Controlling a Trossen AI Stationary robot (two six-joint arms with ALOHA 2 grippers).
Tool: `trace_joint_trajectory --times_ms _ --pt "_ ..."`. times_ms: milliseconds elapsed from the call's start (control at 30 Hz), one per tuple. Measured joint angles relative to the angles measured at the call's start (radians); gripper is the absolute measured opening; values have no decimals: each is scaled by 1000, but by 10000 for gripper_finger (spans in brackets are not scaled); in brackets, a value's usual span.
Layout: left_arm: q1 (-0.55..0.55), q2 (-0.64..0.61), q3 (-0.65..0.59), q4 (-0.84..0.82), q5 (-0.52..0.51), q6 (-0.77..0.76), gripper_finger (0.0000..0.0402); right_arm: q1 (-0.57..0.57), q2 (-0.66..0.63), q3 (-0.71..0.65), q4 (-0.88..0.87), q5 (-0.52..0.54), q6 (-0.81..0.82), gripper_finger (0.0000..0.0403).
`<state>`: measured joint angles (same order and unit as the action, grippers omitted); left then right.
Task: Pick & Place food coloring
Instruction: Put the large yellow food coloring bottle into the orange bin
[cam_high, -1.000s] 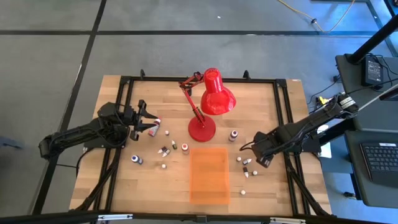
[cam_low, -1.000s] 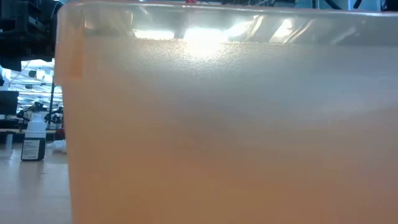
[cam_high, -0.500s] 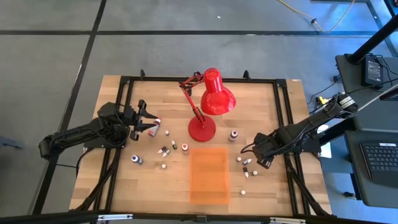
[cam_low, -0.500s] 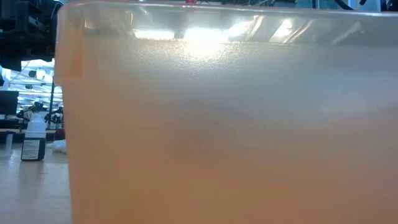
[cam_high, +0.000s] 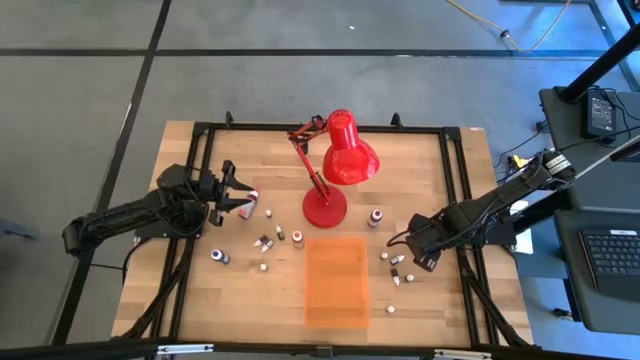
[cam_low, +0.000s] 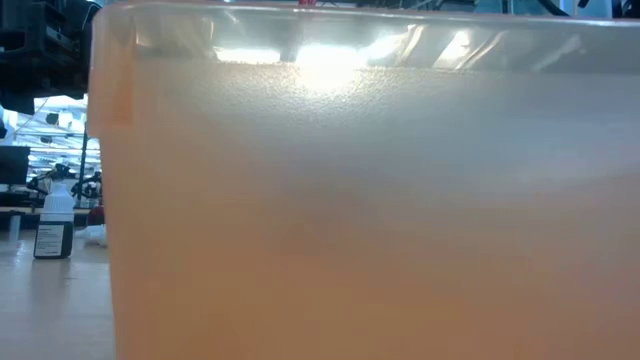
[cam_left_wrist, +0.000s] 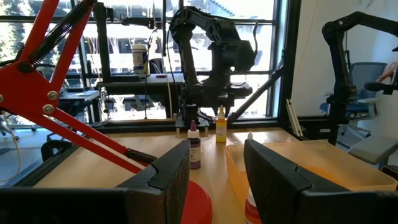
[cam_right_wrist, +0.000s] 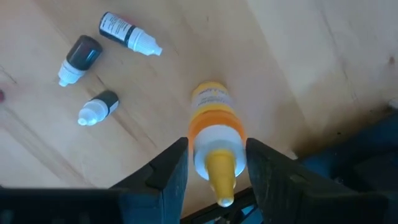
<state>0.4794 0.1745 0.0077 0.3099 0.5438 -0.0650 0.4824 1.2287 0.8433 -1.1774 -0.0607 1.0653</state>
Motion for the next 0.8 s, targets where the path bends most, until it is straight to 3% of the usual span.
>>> trace_joint_trajectory --times_ms 800 --pt "0 0 0 0 0 0 148 13 1 -1 -3 -2 -29 163"
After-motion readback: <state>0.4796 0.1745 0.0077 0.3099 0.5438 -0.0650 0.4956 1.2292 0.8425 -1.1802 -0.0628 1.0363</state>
